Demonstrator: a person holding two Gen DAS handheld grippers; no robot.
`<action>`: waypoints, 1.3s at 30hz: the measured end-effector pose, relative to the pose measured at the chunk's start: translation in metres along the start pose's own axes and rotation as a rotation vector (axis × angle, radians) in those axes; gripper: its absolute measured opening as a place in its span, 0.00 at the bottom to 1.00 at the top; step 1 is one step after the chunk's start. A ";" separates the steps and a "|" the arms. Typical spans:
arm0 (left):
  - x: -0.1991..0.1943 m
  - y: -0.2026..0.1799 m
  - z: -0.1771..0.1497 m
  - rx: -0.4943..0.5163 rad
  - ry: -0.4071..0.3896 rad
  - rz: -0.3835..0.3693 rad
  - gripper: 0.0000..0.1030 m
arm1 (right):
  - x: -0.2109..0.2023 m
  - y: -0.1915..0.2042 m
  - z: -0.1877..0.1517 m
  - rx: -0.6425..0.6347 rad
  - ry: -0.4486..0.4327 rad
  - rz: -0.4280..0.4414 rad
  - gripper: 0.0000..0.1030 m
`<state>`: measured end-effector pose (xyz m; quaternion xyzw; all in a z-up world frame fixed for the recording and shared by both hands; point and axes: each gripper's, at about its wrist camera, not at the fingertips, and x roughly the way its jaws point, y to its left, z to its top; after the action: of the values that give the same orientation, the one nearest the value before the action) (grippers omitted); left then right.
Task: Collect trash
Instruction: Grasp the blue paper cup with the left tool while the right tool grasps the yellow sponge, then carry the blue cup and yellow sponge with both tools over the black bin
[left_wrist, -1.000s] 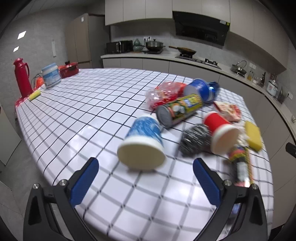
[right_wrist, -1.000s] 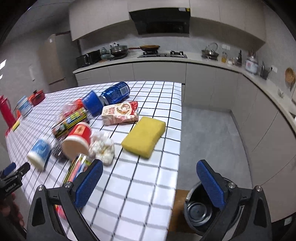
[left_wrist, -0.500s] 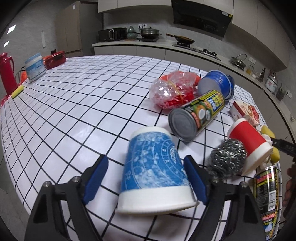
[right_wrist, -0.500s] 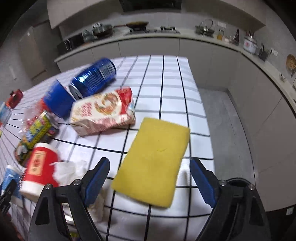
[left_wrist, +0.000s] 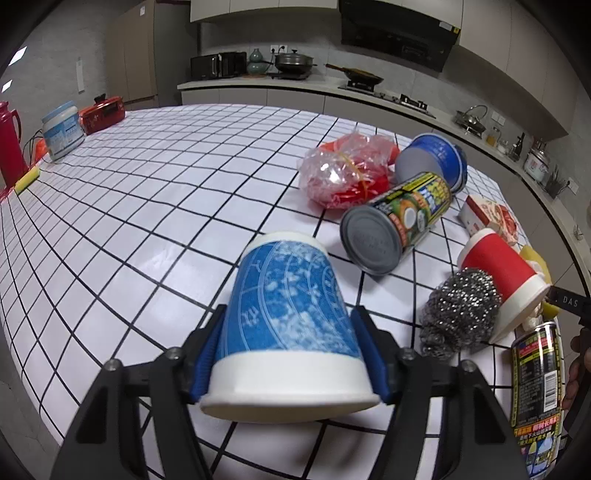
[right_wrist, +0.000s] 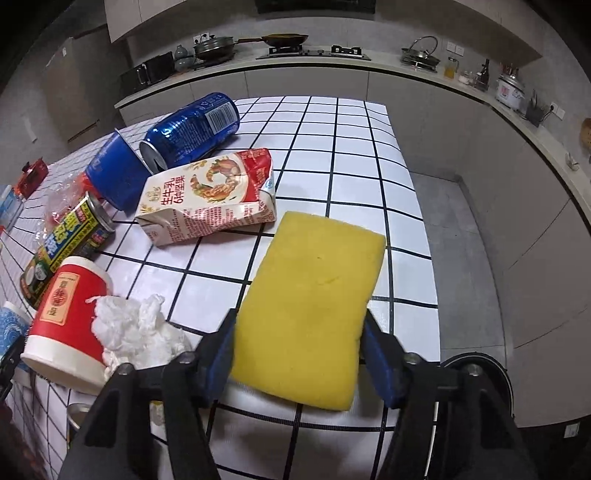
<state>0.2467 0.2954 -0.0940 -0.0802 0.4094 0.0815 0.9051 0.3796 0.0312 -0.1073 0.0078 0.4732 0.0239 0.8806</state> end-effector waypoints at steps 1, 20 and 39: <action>-0.001 0.000 0.000 0.001 -0.002 0.001 0.62 | -0.002 -0.001 0.000 0.003 -0.003 0.008 0.57; -0.042 -0.031 -0.012 0.029 -0.052 -0.017 0.61 | -0.073 -0.005 -0.031 -0.118 -0.121 0.019 0.54; -0.096 -0.102 -0.034 0.128 -0.119 -0.126 0.61 | -0.142 -0.051 -0.089 -0.086 -0.161 -0.006 0.54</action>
<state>0.1815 0.1809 -0.0358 -0.0427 0.3536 0.0026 0.9344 0.2289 -0.0279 -0.0396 -0.0297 0.3993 0.0410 0.9154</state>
